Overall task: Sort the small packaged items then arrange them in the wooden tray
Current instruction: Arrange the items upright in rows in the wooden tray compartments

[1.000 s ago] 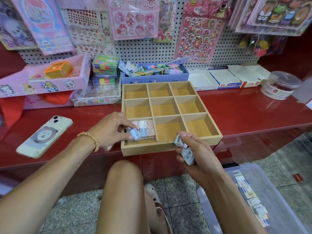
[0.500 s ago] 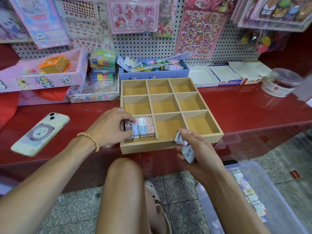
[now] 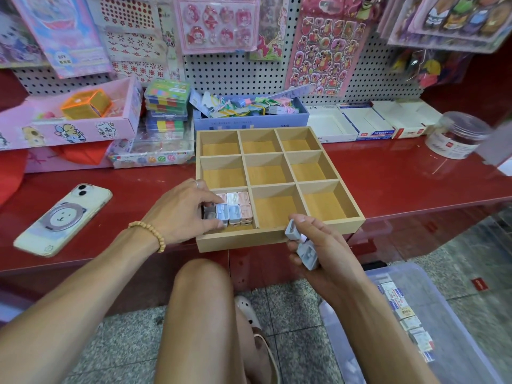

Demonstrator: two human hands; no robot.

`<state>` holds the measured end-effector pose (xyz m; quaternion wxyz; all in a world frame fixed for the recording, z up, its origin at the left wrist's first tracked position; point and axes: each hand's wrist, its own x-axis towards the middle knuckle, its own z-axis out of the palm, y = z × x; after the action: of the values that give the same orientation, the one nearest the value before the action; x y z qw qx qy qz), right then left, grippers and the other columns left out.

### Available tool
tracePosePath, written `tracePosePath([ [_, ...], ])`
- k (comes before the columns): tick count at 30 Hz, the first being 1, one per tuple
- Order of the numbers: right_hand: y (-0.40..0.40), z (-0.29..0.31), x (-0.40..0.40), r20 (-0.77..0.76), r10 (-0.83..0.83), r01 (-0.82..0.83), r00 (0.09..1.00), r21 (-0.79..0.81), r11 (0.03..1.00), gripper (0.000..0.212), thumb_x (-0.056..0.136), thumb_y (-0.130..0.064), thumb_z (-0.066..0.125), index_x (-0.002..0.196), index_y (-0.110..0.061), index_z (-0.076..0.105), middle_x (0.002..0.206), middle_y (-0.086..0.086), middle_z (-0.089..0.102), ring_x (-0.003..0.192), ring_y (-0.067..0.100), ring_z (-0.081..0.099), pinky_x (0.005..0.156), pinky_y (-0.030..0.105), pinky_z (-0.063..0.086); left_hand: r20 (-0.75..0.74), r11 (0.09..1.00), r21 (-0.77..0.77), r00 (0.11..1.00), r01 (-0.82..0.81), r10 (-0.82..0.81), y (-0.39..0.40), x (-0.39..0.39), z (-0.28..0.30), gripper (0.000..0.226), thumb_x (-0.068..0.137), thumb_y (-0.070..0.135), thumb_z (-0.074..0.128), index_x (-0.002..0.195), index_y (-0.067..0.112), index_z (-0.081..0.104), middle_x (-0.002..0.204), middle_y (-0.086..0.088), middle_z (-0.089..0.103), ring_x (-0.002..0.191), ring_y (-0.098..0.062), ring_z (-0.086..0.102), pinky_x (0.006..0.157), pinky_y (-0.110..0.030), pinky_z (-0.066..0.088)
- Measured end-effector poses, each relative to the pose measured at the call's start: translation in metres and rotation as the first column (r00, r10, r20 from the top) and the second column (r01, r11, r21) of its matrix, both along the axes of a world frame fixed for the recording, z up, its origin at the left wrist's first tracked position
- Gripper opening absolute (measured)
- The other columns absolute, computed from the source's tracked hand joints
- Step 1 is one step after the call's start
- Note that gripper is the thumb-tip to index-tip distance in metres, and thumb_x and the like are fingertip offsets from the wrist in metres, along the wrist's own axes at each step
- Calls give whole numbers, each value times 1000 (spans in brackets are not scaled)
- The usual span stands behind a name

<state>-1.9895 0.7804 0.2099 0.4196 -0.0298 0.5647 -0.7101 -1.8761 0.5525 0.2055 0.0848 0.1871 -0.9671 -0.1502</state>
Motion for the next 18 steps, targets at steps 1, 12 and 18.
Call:
tracePosePath([
  [1,0,1,0,0,-5,5,1000,0,1000,28,80,-25,65,104,-11,63,74,1,64,65,15,52,62,29,36,22,1000,-12,1000,13,-13,0,0,0,49,75,46,77,120,27,68,89,16,49,89,-9,41,83,-33,44],
  [12,-4,7,-1,31,-19,20,999,-38,999,24,99,-16,55,116,-1,65,75,2,65,61,13,53,53,25,38,97,986,-155,995,53,-38,6,-8,2,43,78,47,74,116,28,67,104,7,59,102,-14,47,85,-31,45],
  [18,-7,5,3,66,35,-29,997,-92,995,22,101,-16,51,110,-3,66,77,4,62,60,14,53,47,23,37,116,980,-179,991,86,-65,4,-10,3,46,79,50,71,119,27,65,102,8,56,101,-12,46,80,-27,42],
])
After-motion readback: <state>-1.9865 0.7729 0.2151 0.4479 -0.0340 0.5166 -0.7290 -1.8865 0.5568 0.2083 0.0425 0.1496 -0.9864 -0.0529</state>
